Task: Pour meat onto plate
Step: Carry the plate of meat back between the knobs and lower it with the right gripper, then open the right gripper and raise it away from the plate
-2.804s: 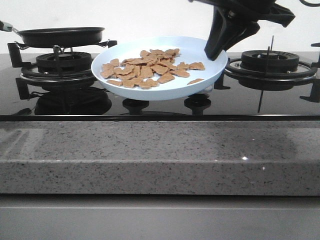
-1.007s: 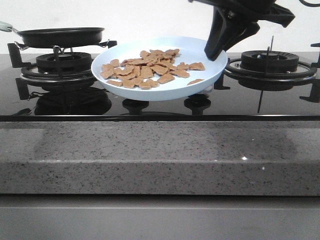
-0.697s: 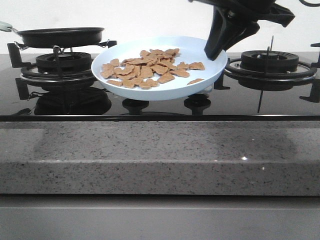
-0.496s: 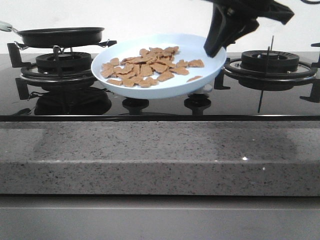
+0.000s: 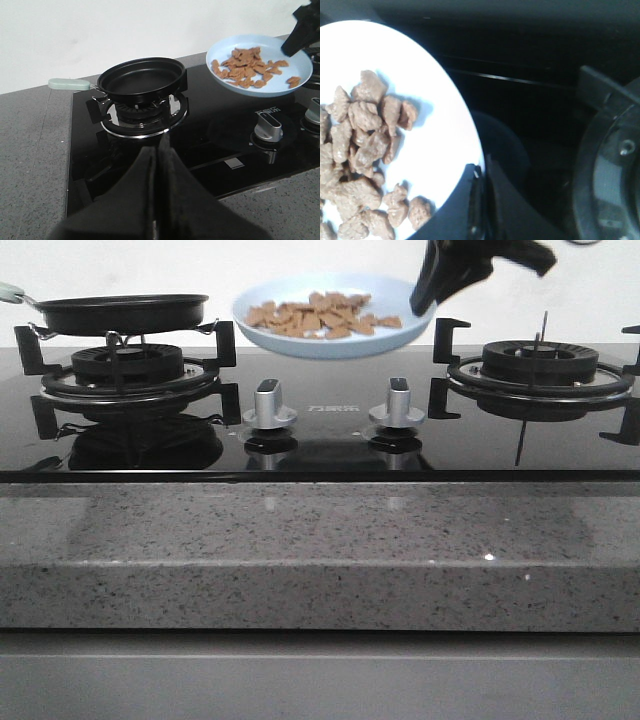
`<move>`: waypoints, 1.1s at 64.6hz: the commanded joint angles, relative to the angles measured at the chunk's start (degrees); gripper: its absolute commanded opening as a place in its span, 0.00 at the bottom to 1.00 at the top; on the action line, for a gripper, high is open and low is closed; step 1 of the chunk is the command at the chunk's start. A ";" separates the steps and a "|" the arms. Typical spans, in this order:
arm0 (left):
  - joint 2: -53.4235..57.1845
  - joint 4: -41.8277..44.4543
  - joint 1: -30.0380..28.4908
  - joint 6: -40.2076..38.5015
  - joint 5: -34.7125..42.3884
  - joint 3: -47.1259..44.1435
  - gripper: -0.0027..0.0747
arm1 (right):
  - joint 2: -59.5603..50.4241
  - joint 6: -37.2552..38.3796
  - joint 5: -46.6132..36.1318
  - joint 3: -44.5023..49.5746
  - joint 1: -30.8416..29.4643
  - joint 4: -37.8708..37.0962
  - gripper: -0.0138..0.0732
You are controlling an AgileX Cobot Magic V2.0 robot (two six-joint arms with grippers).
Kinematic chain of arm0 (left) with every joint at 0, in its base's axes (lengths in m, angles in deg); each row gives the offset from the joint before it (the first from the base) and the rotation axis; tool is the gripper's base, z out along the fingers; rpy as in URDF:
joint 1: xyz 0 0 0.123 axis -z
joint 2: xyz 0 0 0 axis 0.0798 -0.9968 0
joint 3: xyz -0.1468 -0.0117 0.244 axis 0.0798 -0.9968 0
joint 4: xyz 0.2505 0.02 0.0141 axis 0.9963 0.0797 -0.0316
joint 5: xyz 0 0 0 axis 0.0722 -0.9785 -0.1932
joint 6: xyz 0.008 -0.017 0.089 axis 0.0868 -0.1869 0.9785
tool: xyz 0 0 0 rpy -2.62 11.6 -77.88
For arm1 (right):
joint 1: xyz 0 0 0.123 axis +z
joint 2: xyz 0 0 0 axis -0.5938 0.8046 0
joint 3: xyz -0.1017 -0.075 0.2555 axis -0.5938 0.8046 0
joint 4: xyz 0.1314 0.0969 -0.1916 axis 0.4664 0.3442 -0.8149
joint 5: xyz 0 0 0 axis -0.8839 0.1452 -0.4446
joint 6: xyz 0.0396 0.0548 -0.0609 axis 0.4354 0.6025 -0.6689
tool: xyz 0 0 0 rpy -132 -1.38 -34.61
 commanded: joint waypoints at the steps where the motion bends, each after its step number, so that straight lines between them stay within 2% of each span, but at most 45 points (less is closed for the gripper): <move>1: -0.52 0.25 0.35 -0.94 5.22 1.62 0.01 | -0.56 -0.37 -1.36 -3.20 -1.01 2.30 0.09; 15: -0.52 0.25 0.35 -0.94 5.22 1.62 0.01 | 2.24 -0.37 1.98 -3.24 -1.17 2.30 0.09; 20: -0.52 0.25 0.35 -0.94 5.25 1.62 0.01 | 2.32 -0.37 2.33 -3.24 -1.17 2.30 0.13; 28: -0.52 0.25 0.35 -0.94 5.34 1.62 0.01 | 2.32 -0.37 2.58 -3.73 -1.17 2.25 0.27; 38: -0.62 0.25 0.35 -0.94 5.34 1.62 0.01 | 2.26 -0.37 3.40 -5.96 -1.17 2.11 0.52; 43: -0.62 0.25 0.35 -0.94 5.34 1.62 0.01 | 2.21 -0.37 4.42 -8.14 -1.17 1.70 0.56; 53: -0.62 0.25 0.35 -0.94 5.34 1.62 0.01 | 2.15 -0.37 11.02 -14.70 -1.17 -0.54 0.53; 56: -0.62 0.25 0.35 -0.94 5.34 1.62 0.01 | 2.15 -0.32 13.69 -16.94 -1.17 -2.10 0.49; 60: -0.62 0.25 0.35 -0.94 5.34 1.62 0.01 | 2.15 -0.32 16.52 -19.10 -1.17 -3.19 0.40; 65: -0.62 0.25 0.35 -0.94 5.34 1.62 0.01 | 2.15 -0.32 19.30 -21.00 -1.17 -3.73 0.26; 66: -0.62 0.25 0.35 -0.94 5.34 1.62 0.01 | 2.15 -0.32 20.07 -21.49 -1.17 -3.77 0.19; 71: -0.62 0.25 0.35 -0.94 5.34 1.62 0.01 | 2.15 -0.32 21.48 -21.94 -1.17 -3.77 0.07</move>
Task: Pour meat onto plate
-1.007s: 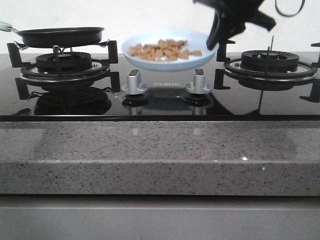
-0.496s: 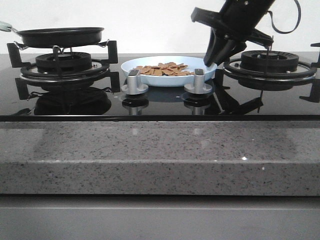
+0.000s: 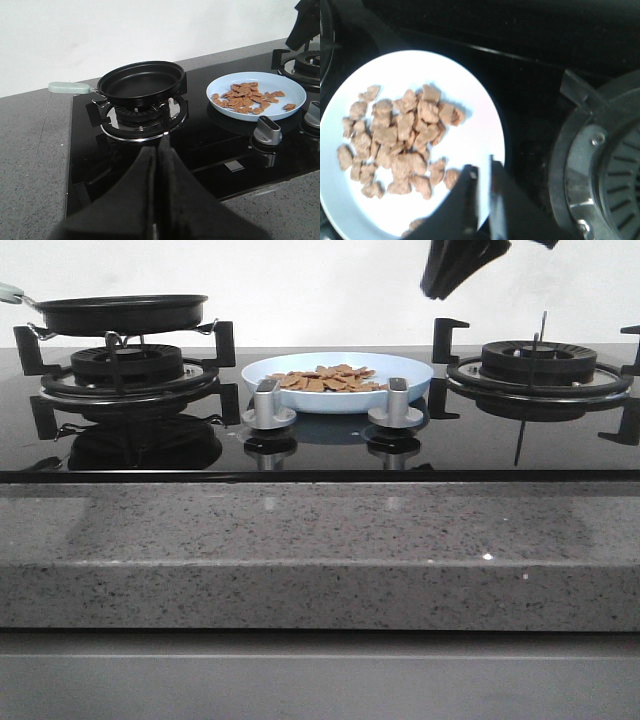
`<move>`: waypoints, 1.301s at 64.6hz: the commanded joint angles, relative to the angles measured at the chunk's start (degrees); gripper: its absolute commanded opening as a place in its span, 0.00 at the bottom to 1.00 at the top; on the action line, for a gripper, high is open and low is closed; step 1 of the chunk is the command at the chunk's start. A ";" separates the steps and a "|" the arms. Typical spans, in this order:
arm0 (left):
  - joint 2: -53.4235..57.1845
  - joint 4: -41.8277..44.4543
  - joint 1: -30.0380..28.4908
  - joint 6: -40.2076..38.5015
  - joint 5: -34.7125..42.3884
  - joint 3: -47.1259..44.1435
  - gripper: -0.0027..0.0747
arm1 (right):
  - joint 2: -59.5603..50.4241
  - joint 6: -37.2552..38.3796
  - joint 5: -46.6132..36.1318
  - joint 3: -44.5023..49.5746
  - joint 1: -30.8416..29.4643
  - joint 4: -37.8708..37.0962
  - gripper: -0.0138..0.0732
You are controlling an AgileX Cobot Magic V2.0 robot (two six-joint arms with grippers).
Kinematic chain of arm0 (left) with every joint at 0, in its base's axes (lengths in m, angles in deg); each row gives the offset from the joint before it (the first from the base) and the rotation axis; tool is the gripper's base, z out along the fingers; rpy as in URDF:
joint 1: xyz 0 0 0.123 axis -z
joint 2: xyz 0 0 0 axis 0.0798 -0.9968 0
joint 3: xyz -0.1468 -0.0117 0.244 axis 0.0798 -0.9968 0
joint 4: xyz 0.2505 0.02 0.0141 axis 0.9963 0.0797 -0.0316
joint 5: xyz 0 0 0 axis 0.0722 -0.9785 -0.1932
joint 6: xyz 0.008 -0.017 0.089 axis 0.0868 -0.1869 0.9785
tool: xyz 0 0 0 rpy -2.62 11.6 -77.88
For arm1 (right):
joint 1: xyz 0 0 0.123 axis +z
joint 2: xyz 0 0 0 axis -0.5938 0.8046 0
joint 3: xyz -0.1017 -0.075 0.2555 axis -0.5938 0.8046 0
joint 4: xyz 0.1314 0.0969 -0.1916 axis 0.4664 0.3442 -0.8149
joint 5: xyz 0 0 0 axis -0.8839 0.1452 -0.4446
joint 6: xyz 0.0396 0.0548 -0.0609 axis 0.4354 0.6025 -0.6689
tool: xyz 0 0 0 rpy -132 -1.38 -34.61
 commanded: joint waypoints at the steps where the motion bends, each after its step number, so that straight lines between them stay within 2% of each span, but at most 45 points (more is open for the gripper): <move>1: -0.62 0.25 0.35 -0.94 4.83 1.62 0.01 | -3.65 -0.32 0.49 -2.32 -0.19 0.28 0.08; 13: -0.62 0.25 0.35 -0.94 4.83 1.62 0.01 | -5.08 -0.32 1.99 -2.27 -0.19 -1.67 0.08; 24: -0.62 0.25 0.35 -0.94 4.83 1.62 0.01 | -13.59 -0.43 -0.06 2.48 -0.19 -5.77 0.08; 35: -0.62 0.25 0.35 -0.94 4.83 1.62 0.01 | -27.27 -0.43 -10.05 17.84 -0.19 -8.47 0.08; 41: -0.62 0.25 0.35 -0.94 4.83 1.62 0.01 | -35.46 -0.43 -16.15 29.88 -0.19 -11.20 0.08; 49: -0.62 0.25 0.35 -0.94 4.83 1.62 0.01 | -45.75 -0.43 -20.50 42.62 -0.19 -14.09 0.08; 71: -0.62 0.25 0.35 -0.94 4.83 1.52 0.01 | -73.74 -0.43 -36.56 74.65 -0.19 -14.10 0.08; 84: -0.62 0.25 0.35 -0.94 4.83 1.27 0.01 | -89.37 -0.43 -42.07 89.79 -0.19 -14.10 0.08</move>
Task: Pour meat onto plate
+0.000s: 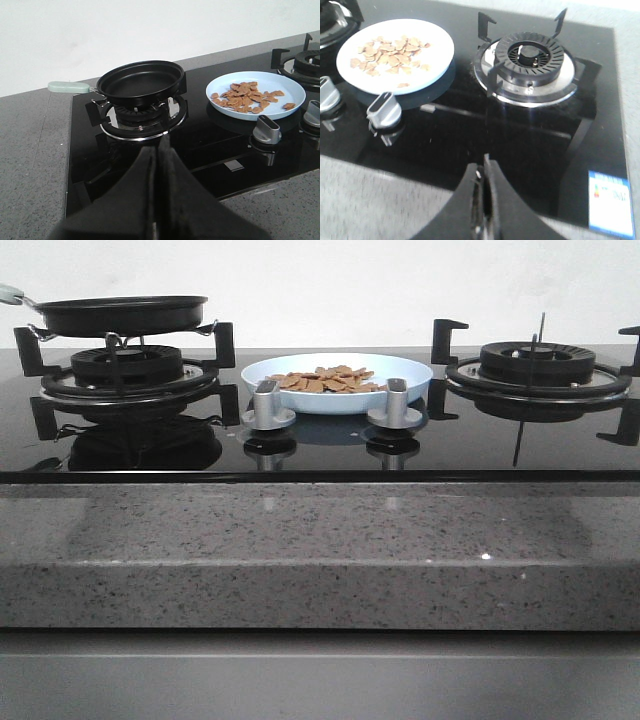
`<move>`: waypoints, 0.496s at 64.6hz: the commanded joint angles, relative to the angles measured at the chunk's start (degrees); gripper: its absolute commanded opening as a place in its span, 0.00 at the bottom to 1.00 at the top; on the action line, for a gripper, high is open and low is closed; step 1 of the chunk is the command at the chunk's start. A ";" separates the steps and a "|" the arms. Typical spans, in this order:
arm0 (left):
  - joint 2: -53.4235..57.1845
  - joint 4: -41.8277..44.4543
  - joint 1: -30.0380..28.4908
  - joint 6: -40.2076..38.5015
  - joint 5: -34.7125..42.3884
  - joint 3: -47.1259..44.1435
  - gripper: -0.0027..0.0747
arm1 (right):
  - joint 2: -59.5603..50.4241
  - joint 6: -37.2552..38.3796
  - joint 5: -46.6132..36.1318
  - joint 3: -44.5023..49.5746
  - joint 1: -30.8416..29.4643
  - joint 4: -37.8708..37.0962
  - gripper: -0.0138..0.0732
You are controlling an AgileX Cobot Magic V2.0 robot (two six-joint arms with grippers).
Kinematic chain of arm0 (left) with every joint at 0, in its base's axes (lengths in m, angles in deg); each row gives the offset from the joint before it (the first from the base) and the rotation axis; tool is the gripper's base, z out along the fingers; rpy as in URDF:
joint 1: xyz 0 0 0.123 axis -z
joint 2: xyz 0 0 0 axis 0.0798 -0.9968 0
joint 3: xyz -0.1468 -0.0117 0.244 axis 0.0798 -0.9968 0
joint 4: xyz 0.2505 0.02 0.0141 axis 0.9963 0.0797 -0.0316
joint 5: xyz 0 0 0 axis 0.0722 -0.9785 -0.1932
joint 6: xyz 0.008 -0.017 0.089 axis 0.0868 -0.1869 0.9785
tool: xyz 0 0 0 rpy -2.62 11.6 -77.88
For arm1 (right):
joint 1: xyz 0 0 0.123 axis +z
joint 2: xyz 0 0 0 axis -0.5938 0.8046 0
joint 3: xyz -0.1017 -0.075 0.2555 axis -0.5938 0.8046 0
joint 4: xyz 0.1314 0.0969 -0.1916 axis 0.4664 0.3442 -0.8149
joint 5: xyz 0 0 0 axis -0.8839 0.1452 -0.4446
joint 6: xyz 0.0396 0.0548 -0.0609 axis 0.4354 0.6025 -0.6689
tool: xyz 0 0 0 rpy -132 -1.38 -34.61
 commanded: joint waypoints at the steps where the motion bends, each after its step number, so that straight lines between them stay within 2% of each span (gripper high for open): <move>1: -0.62 0.25 0.35 -0.94 4.74 1.50 0.01 | -5.20 -0.43 -6.63 3.25 -0.19 -0.67 0.08; 13: -0.62 0.25 0.35 -0.94 4.74 1.50 0.01 | -12.94 -0.43 -7.84 10.40 -0.19 -0.67 0.08; 32: -0.62 0.25 0.35 -0.94 4.74 1.50 0.01 | -14.18 -0.43 -10.60 10.79 -0.19 -0.11 0.08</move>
